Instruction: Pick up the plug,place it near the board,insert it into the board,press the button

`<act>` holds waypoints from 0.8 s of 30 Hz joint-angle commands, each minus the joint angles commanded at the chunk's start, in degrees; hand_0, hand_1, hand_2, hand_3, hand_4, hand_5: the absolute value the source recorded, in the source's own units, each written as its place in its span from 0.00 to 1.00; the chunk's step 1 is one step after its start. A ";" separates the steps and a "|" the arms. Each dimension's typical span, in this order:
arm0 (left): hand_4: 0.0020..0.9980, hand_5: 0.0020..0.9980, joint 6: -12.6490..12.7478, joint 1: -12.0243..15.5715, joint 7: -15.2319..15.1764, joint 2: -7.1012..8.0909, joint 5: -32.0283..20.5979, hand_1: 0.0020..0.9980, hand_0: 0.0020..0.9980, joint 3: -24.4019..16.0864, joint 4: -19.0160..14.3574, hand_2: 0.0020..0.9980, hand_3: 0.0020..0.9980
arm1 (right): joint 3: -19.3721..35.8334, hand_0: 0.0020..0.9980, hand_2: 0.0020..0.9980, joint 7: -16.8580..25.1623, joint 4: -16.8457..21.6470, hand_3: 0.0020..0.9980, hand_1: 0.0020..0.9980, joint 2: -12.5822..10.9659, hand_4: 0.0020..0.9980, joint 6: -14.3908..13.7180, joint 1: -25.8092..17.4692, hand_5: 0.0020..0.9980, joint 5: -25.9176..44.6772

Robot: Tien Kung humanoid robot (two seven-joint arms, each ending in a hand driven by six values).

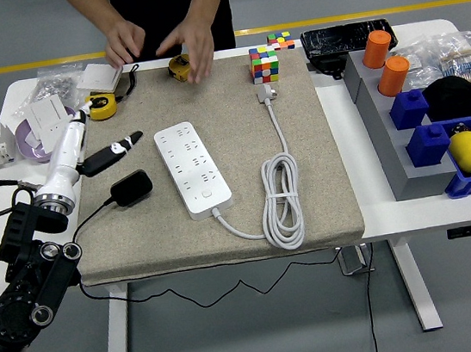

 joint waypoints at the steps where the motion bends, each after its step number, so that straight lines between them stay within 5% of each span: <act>1: 1.00 0.90 1.09 0.92 -1.37 -0.55 -1.86 1.00 0.94 -1.36 -1.60 0.98 0.96 | 0.09 0.80 0.72 -0.01 0.00 0.62 0.72 0.01 0.95 -0.02 -0.04 0.67 -0.06; 3: 1.00 0.90 2.42 2.97 -4.31 -1.54 -7.08 1.00 0.94 -4.50 -5.42 0.98 0.96 | 0.25 0.80 0.72 0.02 0.00 0.62 0.72 0.05 0.95 -0.03 -0.14 0.67 -0.09; 7: 1.00 0.91 1.18 7.06 -6.81 -3.13 -16.76 0.99 0.89 -10.02 -12.02 0.94 0.92 | 0.67 0.80 0.72 -0.02 0.00 0.63 0.72 0.19 0.95 -0.09 -0.30 0.67 -0.28; 13: 1.00 0.92 -1.25 11.07 -6.16 -3.44 -29.39 0.97 0.88 -13.81 -14.80 0.93 0.92 | 0.70 0.80 0.72 0.16 0.00 0.63 0.72 0.37 0.95 -0.06 -0.24 0.67 -0.09; 24: 1.00 0.92 -3.46 14.52 -4.68 -3.59 -27.78 0.97 0.88 -16.01 -14.86 0.92 0.91 | 0.90 0.80 0.72 0.04 0.00 0.63 0.72 0.32 0.95 -0.17 -0.11 0.67 -0.29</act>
